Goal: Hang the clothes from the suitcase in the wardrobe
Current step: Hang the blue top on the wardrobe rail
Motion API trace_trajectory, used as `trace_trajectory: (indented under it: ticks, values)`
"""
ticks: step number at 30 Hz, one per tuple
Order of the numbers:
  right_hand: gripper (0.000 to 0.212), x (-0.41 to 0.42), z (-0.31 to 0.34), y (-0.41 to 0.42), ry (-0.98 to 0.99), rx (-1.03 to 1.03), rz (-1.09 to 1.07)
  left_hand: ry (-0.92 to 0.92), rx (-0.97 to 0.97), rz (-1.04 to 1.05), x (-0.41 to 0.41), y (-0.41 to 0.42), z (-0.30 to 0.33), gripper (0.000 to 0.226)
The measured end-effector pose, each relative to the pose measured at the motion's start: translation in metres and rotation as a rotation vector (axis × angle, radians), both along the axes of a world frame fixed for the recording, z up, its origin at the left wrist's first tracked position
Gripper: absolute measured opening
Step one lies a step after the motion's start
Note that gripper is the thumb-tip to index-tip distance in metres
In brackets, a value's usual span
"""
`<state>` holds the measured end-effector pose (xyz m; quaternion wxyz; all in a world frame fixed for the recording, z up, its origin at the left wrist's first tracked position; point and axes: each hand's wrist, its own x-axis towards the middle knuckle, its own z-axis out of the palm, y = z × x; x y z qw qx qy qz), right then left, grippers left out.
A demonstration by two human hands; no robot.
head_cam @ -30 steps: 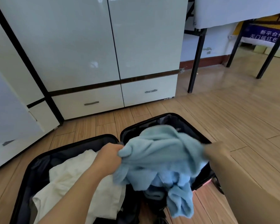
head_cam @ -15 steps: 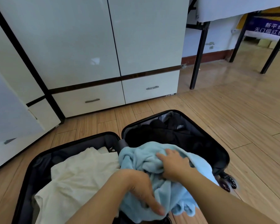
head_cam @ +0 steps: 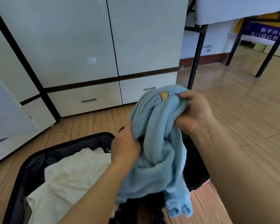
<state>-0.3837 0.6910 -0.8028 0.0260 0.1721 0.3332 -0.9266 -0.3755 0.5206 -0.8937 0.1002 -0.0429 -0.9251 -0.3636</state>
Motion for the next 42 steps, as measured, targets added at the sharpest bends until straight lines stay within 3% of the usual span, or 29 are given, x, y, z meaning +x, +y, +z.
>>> trace_trajectory:
  ticks: [2,4,6,8,10,11,13,16,18,20,22,25,28,30,32,33,36,38,40,42]
  values:
    - [0.032,-0.004,0.007,0.013,0.111,-0.051,-0.165,0.098,0.221,-0.063,-0.009,-0.012,0.024,0.045]
    - [0.017,-0.006,0.002,0.025,0.128,0.066,-0.338,0.149,0.344,-0.082,-0.013,-0.025,0.041,0.03]
    - [0.014,-0.008,-0.02,0.042,-0.024,0.556,-0.498,0.082,0.43,-0.016,-0.013,-0.036,0.042,0.022]
    - [0.024,-0.011,-0.057,0.057,-0.287,1.167,-0.395,-0.111,0.44,0.063,-0.013,-0.046,0.028,0.023]
    - [0.047,-0.009,-0.086,0.057,-0.531,1.444,-0.154,-0.352,0.282,0.113,-0.01,-0.048,0.013,0.031]
    - [0.054,-0.006,-0.093,0.051,-0.532,1.544,-0.087,-0.433,0.221,0.131,-0.009,-0.048,0.009,0.033]
    - [0.056,-0.001,-0.098,0.029,-0.234,1.632,0.007,-0.499,0.296,0.151,-0.007,-0.041,0.006,0.03]
    - [0.052,0.001,-0.104,-0.006,0.231,1.709,0.224,-0.553,0.788,0.09,-0.009,-0.027,0.013,0.025]
    - [0.056,0.0,-0.11,-0.017,0.288,1.972,0.308,-0.537,1.101,0.018,-0.01,-0.022,0.023,0.023]
    - [0.064,-0.003,-0.117,-0.013,0.203,2.12,0.356,-0.509,1.37,-0.026,-0.01,-0.026,0.034,0.028]
    - [0.072,-0.003,-0.121,-0.006,0.098,2.117,0.35,-0.455,1.559,-0.068,-0.012,-0.037,0.039,0.035]
    - [0.065,-0.004,-0.118,-0.002,0.18,1.928,0.107,-0.372,1.621,-0.013,-0.018,-0.05,0.035,0.042]
    - [0.048,-0.01,-0.1,0.003,0.124,1.369,-0.008,-0.402,1.374,0.306,-0.034,-0.058,0.02,0.03]
    - [0.044,-0.016,-0.089,0.011,0.041,0.957,0.075,-0.399,0.862,0.553,-0.04,-0.065,0.005,0.03]
    - [0.042,-0.017,-0.085,0.018,-0.073,0.702,0.164,-0.301,0.384,0.601,-0.036,-0.061,-0.003,0.037]
    - [0.044,-0.016,-0.084,0.02,-0.142,0.611,0.191,-0.191,0.276,0.532,-0.03,-0.053,-0.001,0.035]
    - [0.047,-0.01,-0.081,0.017,-0.242,0.488,0.247,0.119,0.246,0.043,-0.016,-0.021,0.012,0.023]
    - [0.041,-0.011,-0.077,0.013,-0.239,0.501,0.275,0.223,0.021,-0.205,-0.01,-0.003,0.011,0.026]
    - [0.041,-0.012,-0.071,0.012,-0.229,0.484,0.31,0.232,-0.326,-0.319,-0.01,0.004,0.001,0.057]
    - [0.043,-0.01,-0.067,0.014,-0.213,0.426,0.378,0.058,-0.619,-0.315,-0.009,0.004,-0.01,0.08]
